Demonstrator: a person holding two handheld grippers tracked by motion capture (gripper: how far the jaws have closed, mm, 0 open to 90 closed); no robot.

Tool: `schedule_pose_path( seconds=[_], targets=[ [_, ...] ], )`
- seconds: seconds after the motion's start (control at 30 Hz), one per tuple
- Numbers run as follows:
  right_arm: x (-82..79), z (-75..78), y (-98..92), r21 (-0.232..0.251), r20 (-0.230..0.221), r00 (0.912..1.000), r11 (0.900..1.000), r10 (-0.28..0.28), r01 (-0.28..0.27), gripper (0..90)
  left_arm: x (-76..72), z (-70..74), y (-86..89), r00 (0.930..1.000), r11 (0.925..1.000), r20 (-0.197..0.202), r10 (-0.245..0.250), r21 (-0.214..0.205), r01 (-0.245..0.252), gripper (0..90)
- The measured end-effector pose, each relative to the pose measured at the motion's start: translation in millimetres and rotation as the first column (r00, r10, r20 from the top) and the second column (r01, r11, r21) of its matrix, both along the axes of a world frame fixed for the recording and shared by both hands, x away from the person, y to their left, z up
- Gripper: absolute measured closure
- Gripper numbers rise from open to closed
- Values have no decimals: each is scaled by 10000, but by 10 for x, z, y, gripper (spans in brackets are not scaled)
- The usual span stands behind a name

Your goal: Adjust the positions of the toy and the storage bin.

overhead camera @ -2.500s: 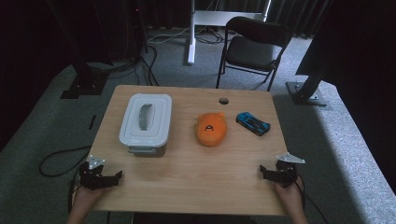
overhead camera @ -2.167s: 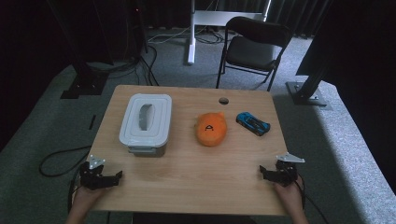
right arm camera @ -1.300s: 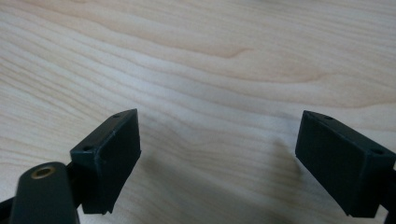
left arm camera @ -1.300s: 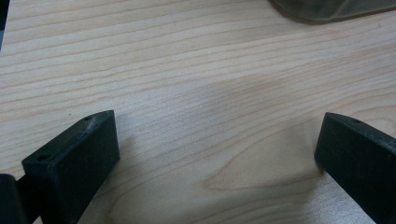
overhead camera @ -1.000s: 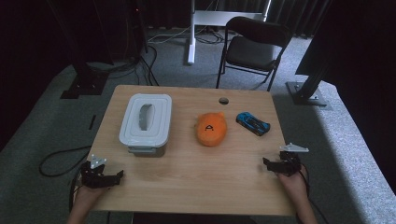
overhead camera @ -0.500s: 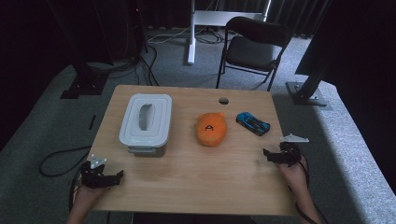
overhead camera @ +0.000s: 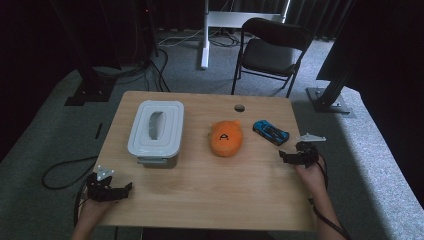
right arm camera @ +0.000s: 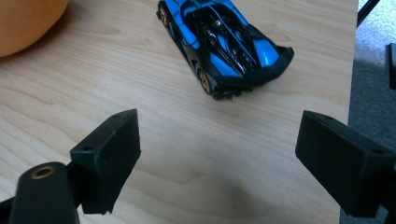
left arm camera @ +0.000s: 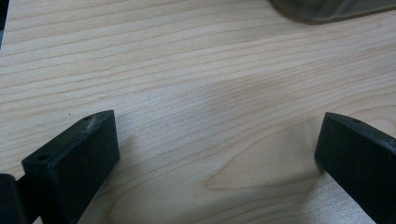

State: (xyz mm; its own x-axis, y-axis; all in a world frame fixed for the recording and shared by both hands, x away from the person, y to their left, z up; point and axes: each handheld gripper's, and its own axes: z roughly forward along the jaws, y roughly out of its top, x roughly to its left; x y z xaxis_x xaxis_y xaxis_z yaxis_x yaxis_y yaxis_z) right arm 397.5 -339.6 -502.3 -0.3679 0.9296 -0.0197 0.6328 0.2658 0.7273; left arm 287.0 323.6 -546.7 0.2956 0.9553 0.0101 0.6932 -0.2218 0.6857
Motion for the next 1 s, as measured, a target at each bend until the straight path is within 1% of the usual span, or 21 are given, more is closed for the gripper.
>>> schedule_pose_path(
  seconds=[0.3,0.37,0.47,0.57,0.63,0.7,0.73,0.77,0.83,0.87,0.97,1.0],
  targets=[
    [155,36,71,-63,-69,9999,9999,158,-159,134,2,0,1,10000,10000,0,-41,0,41,3],
    [196,41,84,-74,-139,9996,9997,249,-250,133,2,0,2,10000,10000,1,-47,3,47,3],
    [238,44,101,-145,-180,9996,9996,235,-238,125,2,0,2,10000,10000,0,-50,8,50,3],
    [326,47,131,-87,-338,9989,9994,334,-337,117,2,0,2,10000,10000,1,-48,5,48,3],
    [355,54,151,-105,-287,9988,9992,391,-394,117,2,0,2,10000,10000,0,-43,5,43,3],
    [400,64,178,-64,-318,9981,9985,536,-538,116,2,0,2,10000,10000,0,-48,9,48,3],
    [419,70,193,-139,-296,9979,9982,576,-581,116,2,0,2,10000,10000,-1,-47,7,47,3],
    [455,74,206,-193,-367,9972,9977,649,-656,113,2,0,2,10000,10000,-2,-50,10,50,3],
    [497,81,218,-217,-364,9965,9969,748,-756,114,2,0,2,10000,10000,1,-48,6,48,2],
    [524,86,220,-184,-420,9959,9966,797,-806,113,2,0,2,10000,10000,-1,-47,8,47,3],
    [588,102,219,-41,-390,9941,9949,1008,-1010,114,2,0,2,10000,10000,-3,-46,6,46,3],
    [608,108,218,-38,-302,9938,9942,1070,-1072,115,2,0,2,10000,10000,0,-43,5,43,3]
  ],
)
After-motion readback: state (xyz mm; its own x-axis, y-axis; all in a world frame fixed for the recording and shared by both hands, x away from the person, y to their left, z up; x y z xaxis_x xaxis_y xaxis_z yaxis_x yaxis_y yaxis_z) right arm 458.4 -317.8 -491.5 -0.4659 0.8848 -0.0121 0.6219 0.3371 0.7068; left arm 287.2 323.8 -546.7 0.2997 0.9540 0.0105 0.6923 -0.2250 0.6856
